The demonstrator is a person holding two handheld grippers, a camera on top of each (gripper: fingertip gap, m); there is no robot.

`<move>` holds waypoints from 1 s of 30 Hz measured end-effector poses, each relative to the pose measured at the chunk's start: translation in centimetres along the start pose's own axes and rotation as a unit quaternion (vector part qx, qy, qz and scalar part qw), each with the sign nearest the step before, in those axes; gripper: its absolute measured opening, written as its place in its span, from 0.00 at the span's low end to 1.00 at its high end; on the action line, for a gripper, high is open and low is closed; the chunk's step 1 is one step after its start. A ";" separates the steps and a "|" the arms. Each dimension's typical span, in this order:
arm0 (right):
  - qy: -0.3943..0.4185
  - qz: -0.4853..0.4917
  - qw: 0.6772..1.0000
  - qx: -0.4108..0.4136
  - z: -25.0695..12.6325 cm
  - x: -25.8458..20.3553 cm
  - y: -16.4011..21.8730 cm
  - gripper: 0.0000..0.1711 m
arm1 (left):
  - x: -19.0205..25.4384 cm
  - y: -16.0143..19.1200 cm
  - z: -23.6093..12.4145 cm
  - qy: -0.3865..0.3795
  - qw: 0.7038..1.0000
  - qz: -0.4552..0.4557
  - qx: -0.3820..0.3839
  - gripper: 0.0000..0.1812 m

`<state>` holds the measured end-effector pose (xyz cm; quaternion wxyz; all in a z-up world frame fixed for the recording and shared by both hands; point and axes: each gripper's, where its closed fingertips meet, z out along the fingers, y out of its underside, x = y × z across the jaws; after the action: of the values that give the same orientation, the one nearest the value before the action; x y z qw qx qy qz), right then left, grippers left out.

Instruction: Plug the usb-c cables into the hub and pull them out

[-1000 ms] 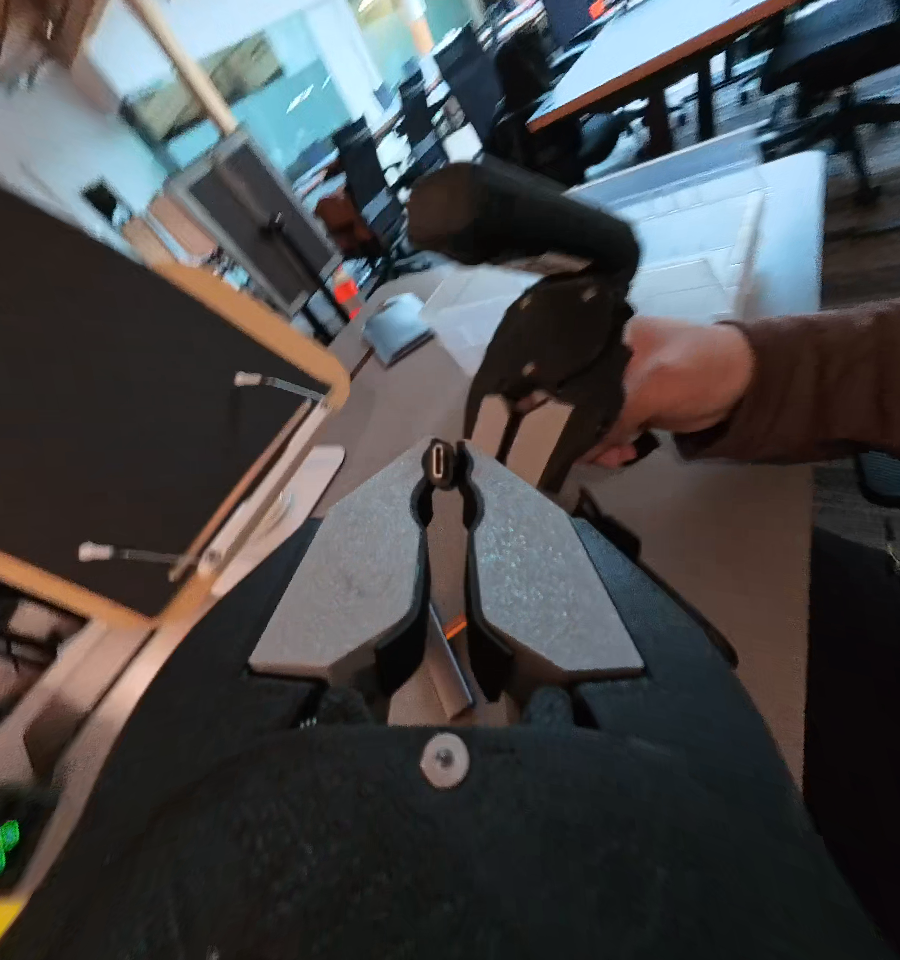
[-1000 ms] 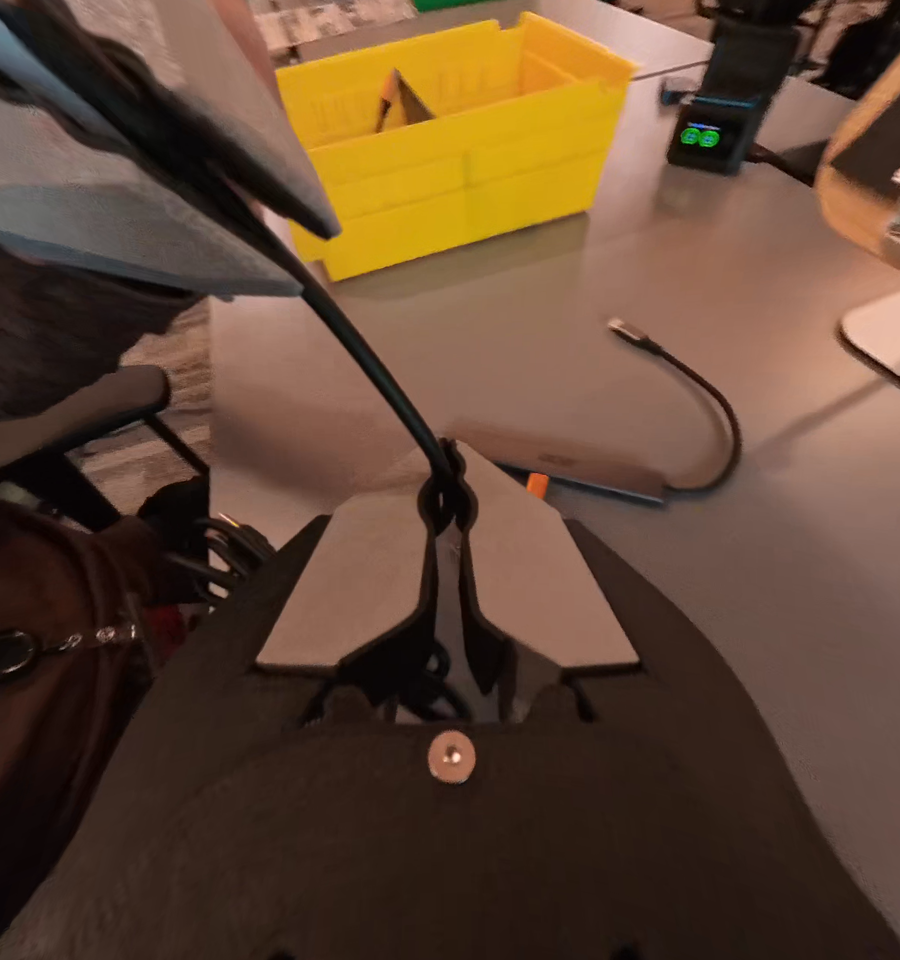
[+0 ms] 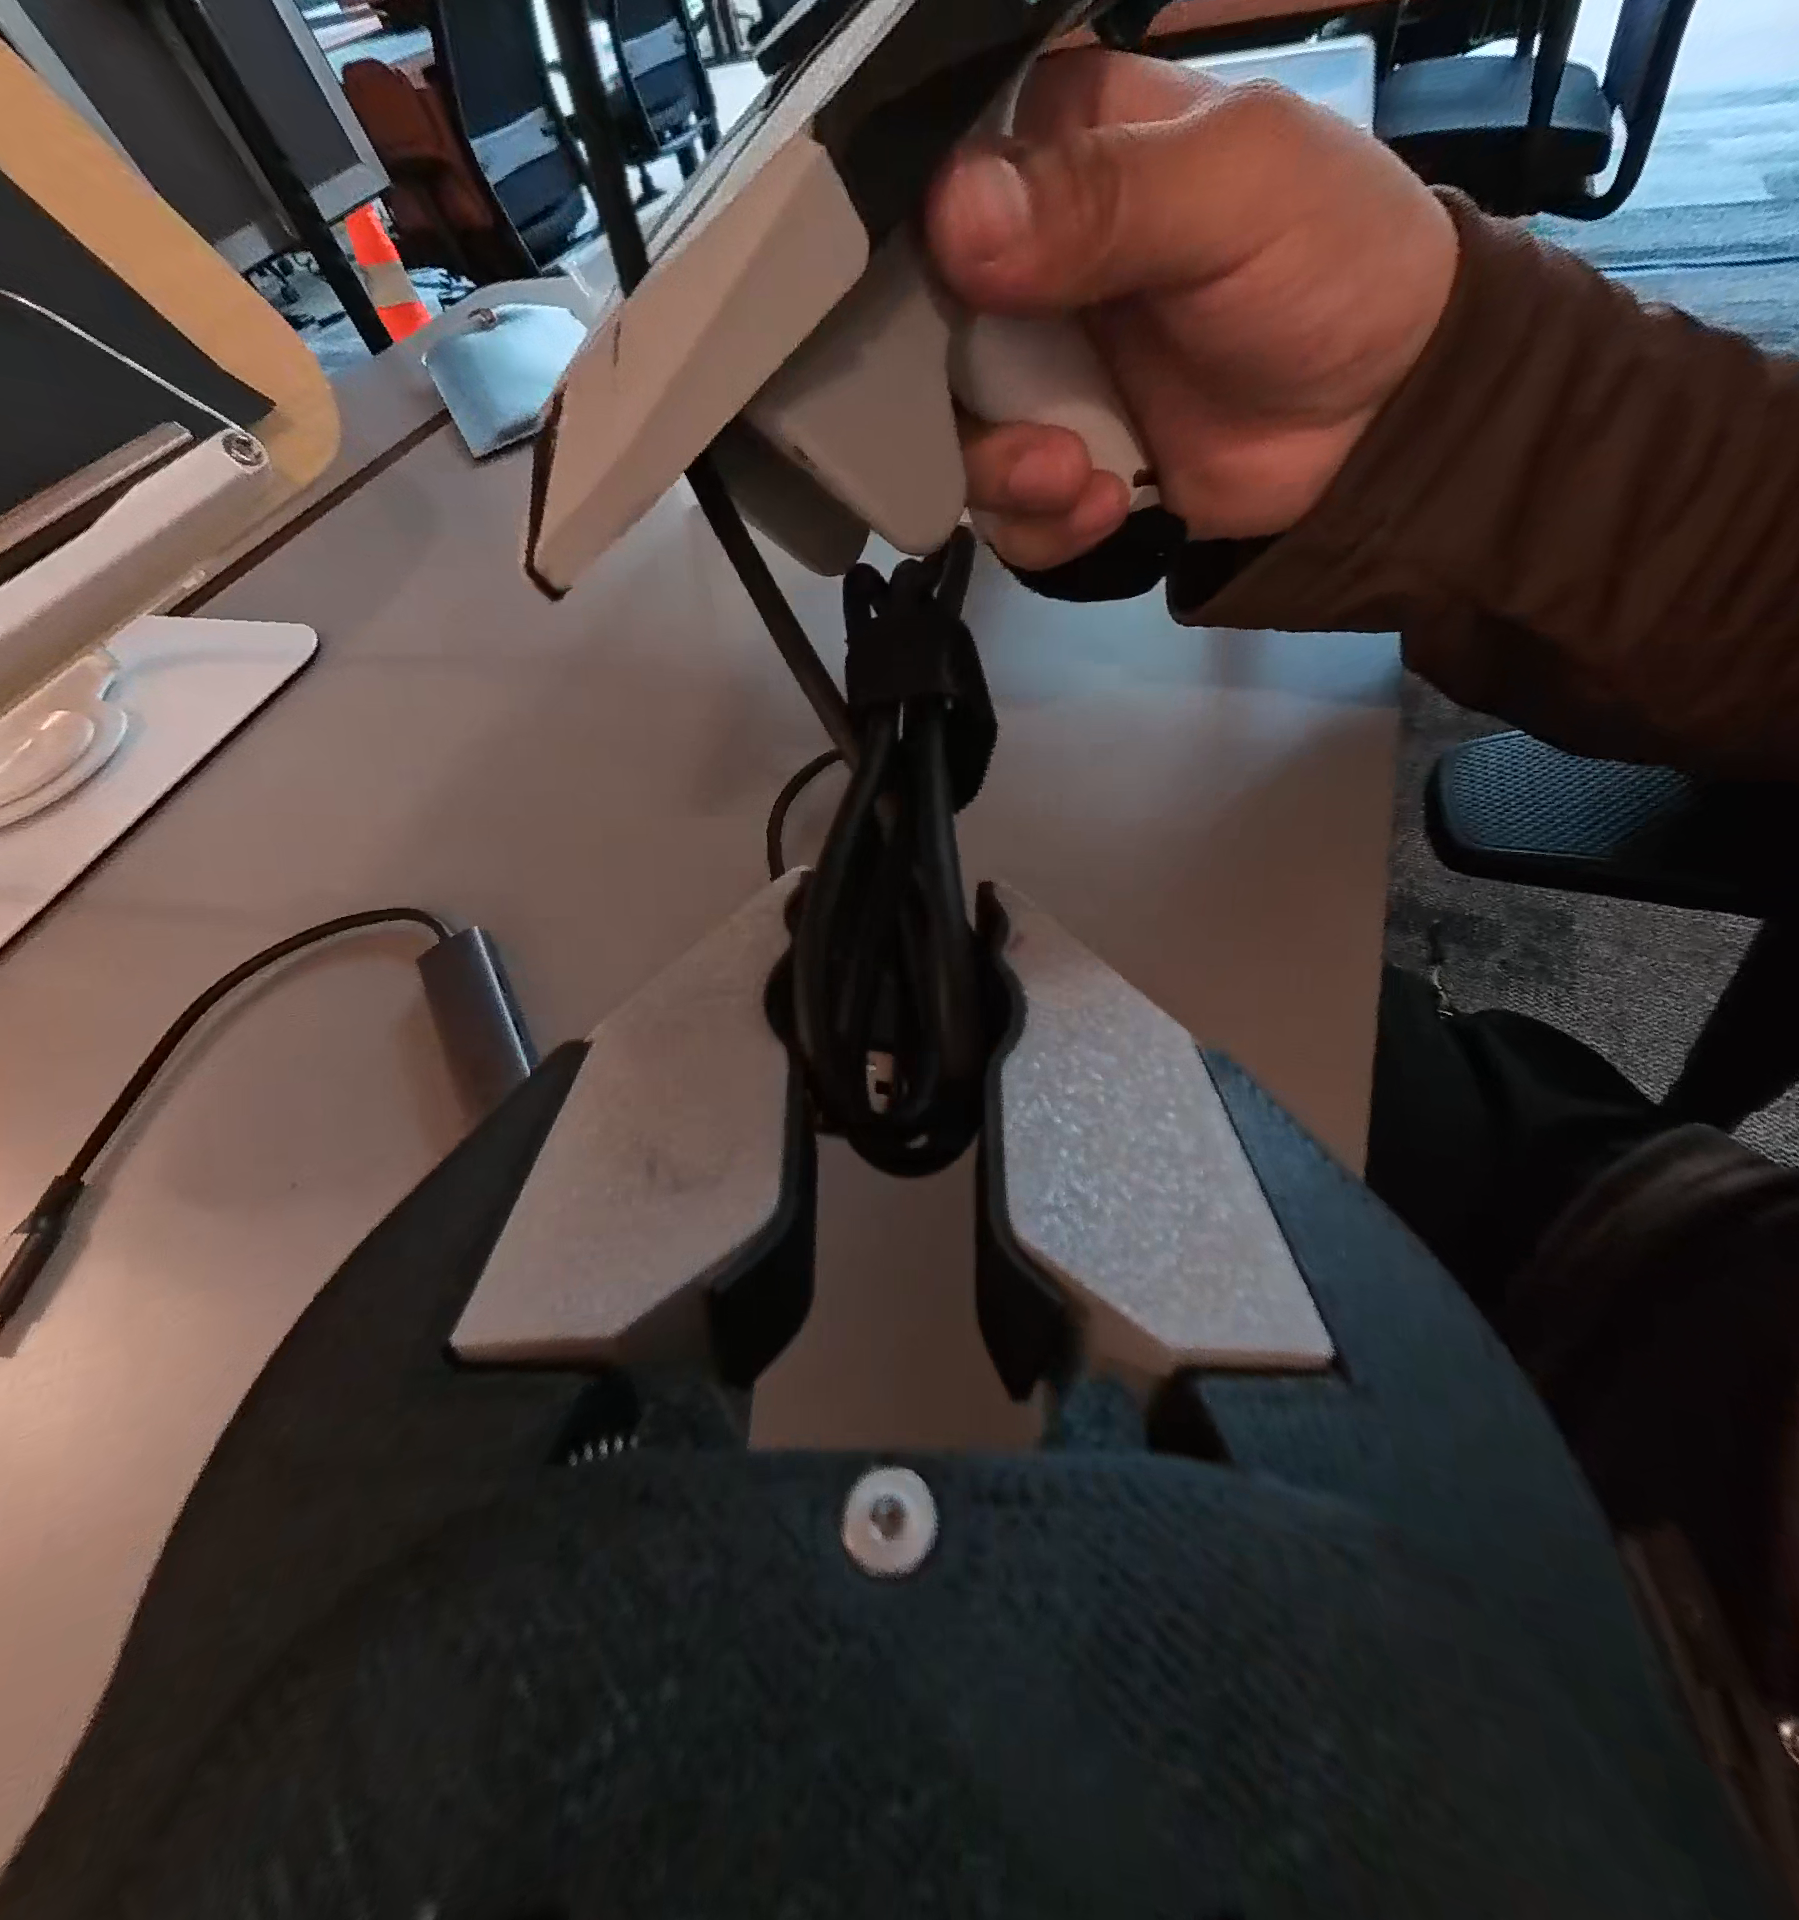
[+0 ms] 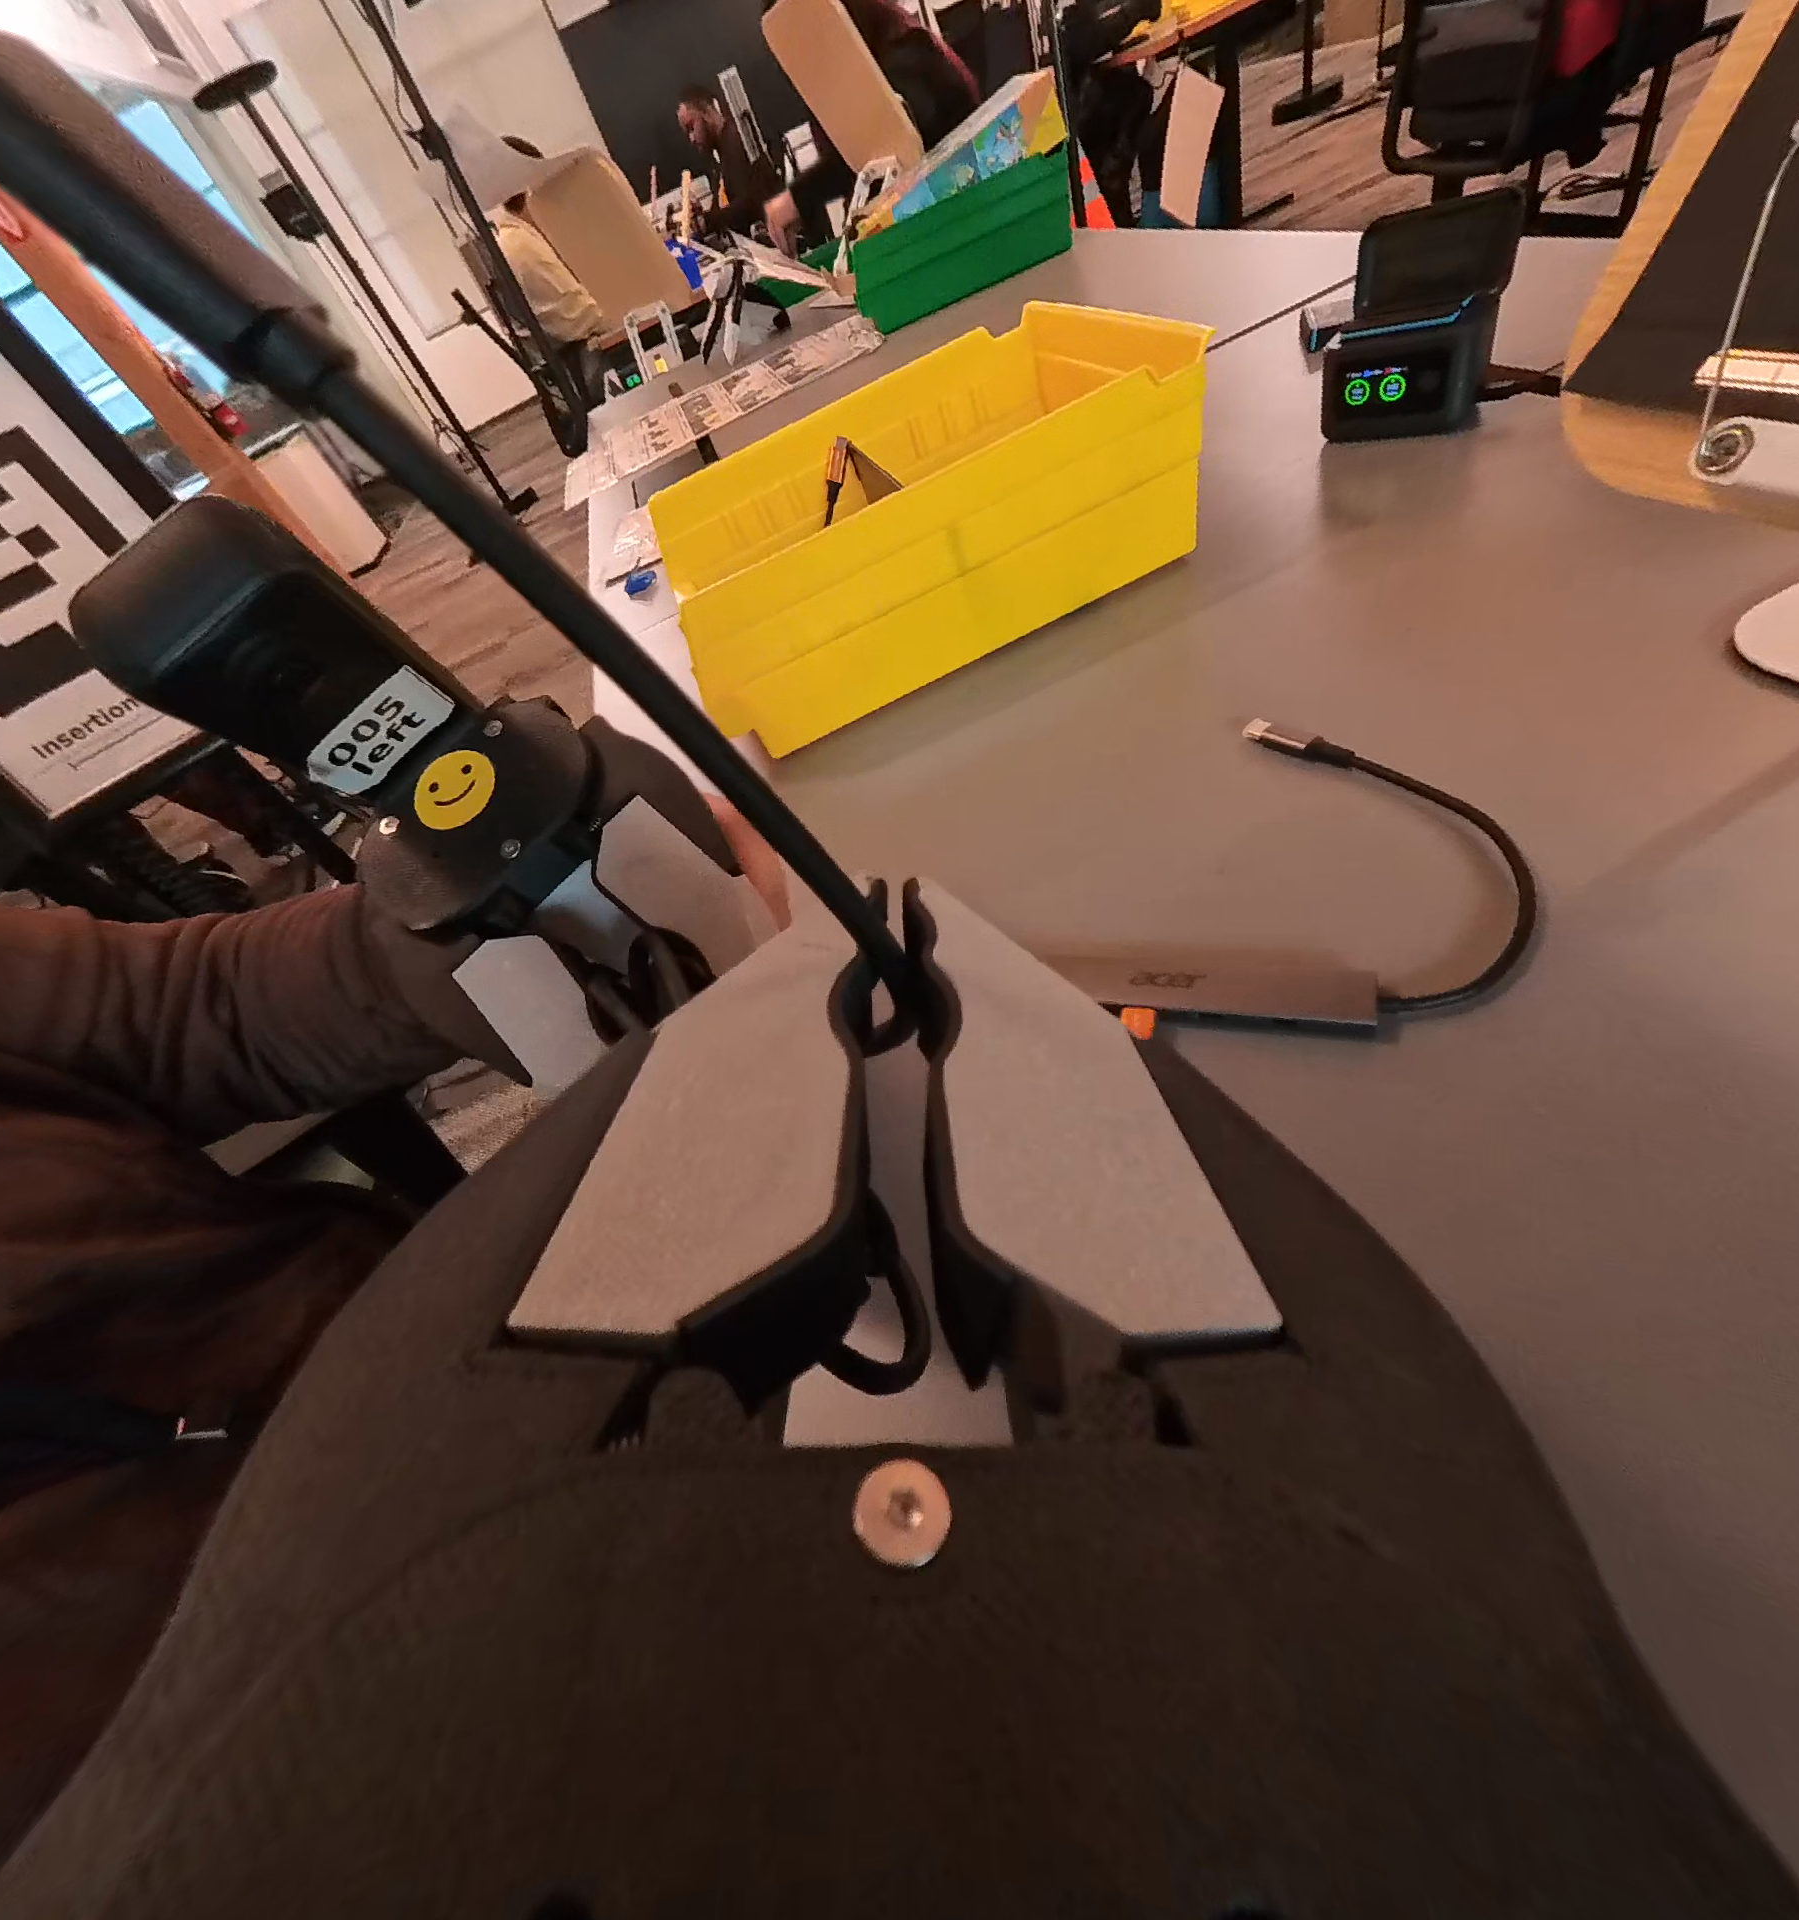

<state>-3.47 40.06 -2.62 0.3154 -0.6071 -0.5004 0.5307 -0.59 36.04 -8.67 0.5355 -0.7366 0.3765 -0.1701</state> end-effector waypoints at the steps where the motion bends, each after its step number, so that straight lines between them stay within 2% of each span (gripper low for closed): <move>1: 0.002 -0.001 1.000 -0.002 0.0 0.1 0.1 0.00 | 0.0 0.1 0.1 0.000 1.000 -0.002 -0.001 0.16; 9: 0.002 -0.007 1.000 -0.017 0.3 0.0 0.6 0.00 | -0.1 1.4 -0.2 0.015 0.999 -0.026 -0.028 0.16; 13: 0.070 -0.044 0.996 -0.014 -0.7 1.4 0.1 0.00 | -1.2 2.5 -1.1 -0.009 0.998 -0.013 -0.063 0.17; 15: 0.133 -0.086 0.987 -0.009 -2.1 2.6 -0.7 0.00 | -2.0 2.3 -1.9 -0.022 0.998 -0.015 -0.061 0.20; 17: 0.229 -0.156 0.961 -0.012 -3.9 4.2 -1.6 0.00 | -2.0 1.1 -2.6 -0.018 0.999 -0.029 -0.034 0.22; 20: 0.335 -0.273 0.901 -0.032 -5.3 5.1 -2.5 0.00 | -1.6 -1.3 -2.9 -0.011 0.998 -0.060 0.024 0.28; 24: 0.396 -0.371 0.837 -0.063 -4.5 5.0 -2.0 0.00 | -2.6 -2.5 -2.4 -0.059 0.993 -0.086 0.061 0.33; 28: 0.469 -0.466 0.749 -0.052 -3.9 4.3 -2.9 0.00 | -2.0 -4.2 -2.4 -0.033 0.982 -0.152 0.109 0.34; 30: 0.487 -0.504 0.711 -0.056 -3.3 3.7 -3.0 0.00 | -2.2 -5.3 -3.1 -0.030 0.975 -0.168 0.142 0.30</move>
<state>-1.33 44.95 -0.30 0.7015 -0.4560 -0.5375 -0.1051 -2.09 36.40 -2.29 0.6091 -0.7109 0.2031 -0.2869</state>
